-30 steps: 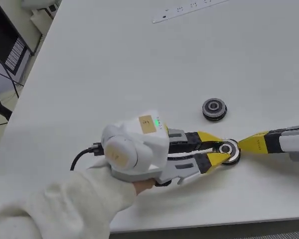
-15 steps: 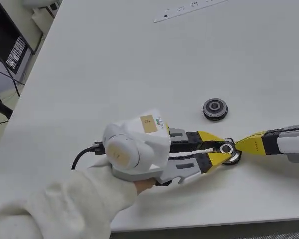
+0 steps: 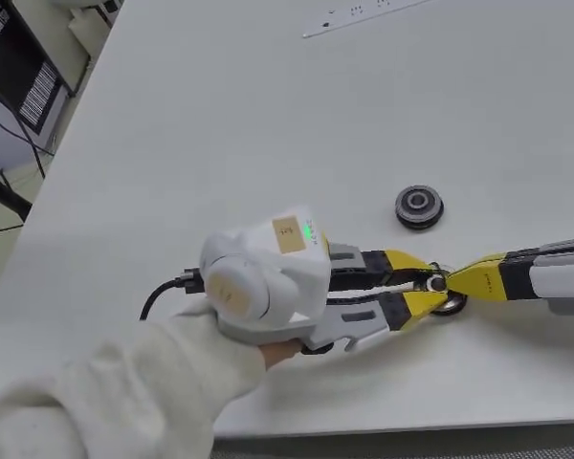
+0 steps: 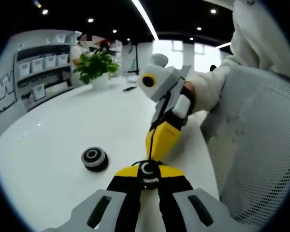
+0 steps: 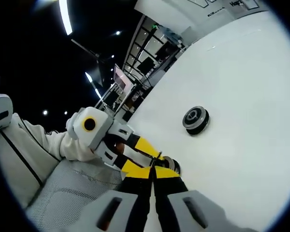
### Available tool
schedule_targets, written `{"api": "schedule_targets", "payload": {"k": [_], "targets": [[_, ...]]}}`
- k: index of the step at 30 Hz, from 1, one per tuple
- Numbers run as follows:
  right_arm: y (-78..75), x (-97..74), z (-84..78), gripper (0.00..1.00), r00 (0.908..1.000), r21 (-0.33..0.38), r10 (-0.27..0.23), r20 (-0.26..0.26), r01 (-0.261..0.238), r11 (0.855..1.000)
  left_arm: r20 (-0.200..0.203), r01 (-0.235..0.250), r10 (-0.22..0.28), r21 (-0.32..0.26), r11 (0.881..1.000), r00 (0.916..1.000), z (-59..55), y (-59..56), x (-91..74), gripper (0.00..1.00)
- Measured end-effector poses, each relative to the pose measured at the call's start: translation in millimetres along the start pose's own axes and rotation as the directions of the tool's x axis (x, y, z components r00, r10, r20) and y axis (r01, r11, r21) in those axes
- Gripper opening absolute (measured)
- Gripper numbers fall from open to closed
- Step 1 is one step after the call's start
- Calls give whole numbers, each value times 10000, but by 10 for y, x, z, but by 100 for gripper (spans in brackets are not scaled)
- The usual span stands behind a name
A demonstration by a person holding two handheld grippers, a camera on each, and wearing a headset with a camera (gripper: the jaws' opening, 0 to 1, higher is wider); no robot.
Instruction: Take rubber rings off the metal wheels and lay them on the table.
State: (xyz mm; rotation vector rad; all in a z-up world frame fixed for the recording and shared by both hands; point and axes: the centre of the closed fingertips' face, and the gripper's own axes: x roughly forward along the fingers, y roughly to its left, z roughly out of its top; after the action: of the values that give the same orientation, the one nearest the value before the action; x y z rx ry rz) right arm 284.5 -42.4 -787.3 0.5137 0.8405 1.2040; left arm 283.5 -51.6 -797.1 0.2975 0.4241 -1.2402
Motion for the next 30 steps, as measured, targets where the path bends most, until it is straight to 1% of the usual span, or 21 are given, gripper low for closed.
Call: {"api": "schedule_targets", "payload": {"k": [1, 2, 3, 5, 6, 8, 9, 10, 13, 14, 15, 16, 17, 18, 21, 23, 27, 29, 30], "targets": [[10, 13, -3, 0, 9999, -162, -74, -89, 72, 9998, -11, -18, 18, -44, 10000, 10000, 1, 0, 0, 13], [-30, 12, -13, 0, 9992, -477, -309, -240, 297, 9984, -41, -43, 43, 6, 10000, 10000, 2, -3, 1, 13], [-56, 14, -13, 0, 9983, -593, -489, -311, 470, 9971, -66, -58, 59, 58, 10000, 10000, 3, -5, 2, 13], [-57, 14, -11, 0, 9987, -458, -421, -290, 408, 9981, -118, -113, 112, -29, 9999, 9999, 3, -3, 4, 13], [-62, 9, -12, 0, 9987, -439, -426, -281, 413, 9982, -147, -130, 127, -187, 9997, 9998, 5, -3, 5, 14], [-81, -8, -16, 0, 9981, -495, -539, -309, 523, 9974, -275, -159, 146, -495, 9986, 9995, 12, 6, 10, 14], [-90, -15, -12, 0, 9978, -474, -591, -305, 576, 9972, -348, -164, 147, -492, 9987, 9993, 16, 5, 13, 14], [-102, -25, -10, 0, 9973, -517, -664, -318, 647, 9966, -467, -180, 157, -481, 9987, 9988, 16, 2, 15, 14], [-116, -47, -22, 0, 9959, -672, -797, -436, 767, 9948, -1031, -315, 269, -429, 9986, 9943, 18, -7, 23, 14], [-110, -53, -32, 0, 9955, -685, -809, -492, 774, 9946, -1102, -316, 272, -386, 9988, 9935, 17, -7, 24, 14], [-108, -59, -36, 0, 9953, -701, -817, -526, 779, 9945, -1219, -365, 305, -476, 9982, 9921, 18, -6, 25, 14], [-110, -66, -38, 0, 9948, -735, -857, -545, 816, 9940, -1420, -518, 356, -1120, 9924, 9892, 11, -13, 18, 15], [-107, -71, -41, 0, 9946, -758, -874, -565, 830, 9937, -1415, -474, 311, -1131, 9924, 9894, 20, -19, 19, 16], [-91, -78, -44, 0, 9947, -795, -849, -587, 802, 9936, -1430, -460, 302, -1091, 9930, 9893, 23, -27, 17, 18], [-48, -92, -47, 0, 9953, -890, -783, -578, 730, 9934, -1720, -461, 321, -779, 9959, 9846, 5, -83, -12, 20], [-35, -101, -52, 0, 9952, -997, -791, -578, 731, 9923, -1885, -437, 283, -779, 9960, 9817, 2, -110, -27, 23], [-5, -150, -43, 0, 9951, -1054, -834, -522, 776, 9914, -1889, -355, 210, -740, 9966, 9818, 61, -154, -53, 26], [24, -186, -34, 0, 9952, -1068, -841, -498, 784, 9912, -1898, -327, 235, -453, 9984, 9815, 100, -156, -57, 26], [37, -206, -41, 0, 9946, -1113, -888, -545, 823, 9904, -1956, -299, 232, -313, 9991, 9804, 112, -161, -60, 24]]}}
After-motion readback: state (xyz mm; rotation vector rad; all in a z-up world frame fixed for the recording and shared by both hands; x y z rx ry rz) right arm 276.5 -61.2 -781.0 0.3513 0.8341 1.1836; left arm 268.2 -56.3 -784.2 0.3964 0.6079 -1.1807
